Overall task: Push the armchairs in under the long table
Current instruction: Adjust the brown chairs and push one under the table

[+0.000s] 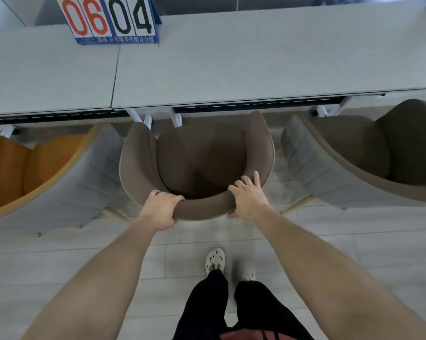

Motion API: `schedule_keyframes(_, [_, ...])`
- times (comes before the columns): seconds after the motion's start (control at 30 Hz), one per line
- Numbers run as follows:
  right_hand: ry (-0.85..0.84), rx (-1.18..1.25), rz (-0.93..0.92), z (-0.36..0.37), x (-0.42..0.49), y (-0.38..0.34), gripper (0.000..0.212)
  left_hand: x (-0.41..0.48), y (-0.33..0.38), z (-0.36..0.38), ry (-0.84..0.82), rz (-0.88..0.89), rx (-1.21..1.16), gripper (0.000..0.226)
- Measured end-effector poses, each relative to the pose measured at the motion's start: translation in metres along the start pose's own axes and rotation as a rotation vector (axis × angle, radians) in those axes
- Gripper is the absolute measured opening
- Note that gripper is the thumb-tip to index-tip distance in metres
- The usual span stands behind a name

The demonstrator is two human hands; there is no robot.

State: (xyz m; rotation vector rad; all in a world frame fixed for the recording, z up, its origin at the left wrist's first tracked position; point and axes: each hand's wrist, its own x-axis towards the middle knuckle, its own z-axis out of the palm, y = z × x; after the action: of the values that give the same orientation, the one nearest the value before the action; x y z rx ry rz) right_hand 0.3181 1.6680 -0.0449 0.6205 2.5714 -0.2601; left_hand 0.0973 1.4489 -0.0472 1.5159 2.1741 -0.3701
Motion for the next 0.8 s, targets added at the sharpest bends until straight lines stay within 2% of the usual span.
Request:
schedule_keyframes(0.4, [0.002,0.044,0.005,0.019,-0.027,-0.007,0.095,-0.020,0.013,0.022,-0.031,-0.012,0.011,0.070])
schedule_keyframes(0.8, [0.098,0.073,0.008,0.026,-0.022,-0.019,0.093,-0.020,-0.004,0.019,-0.012,-0.007,0.012,0.070])
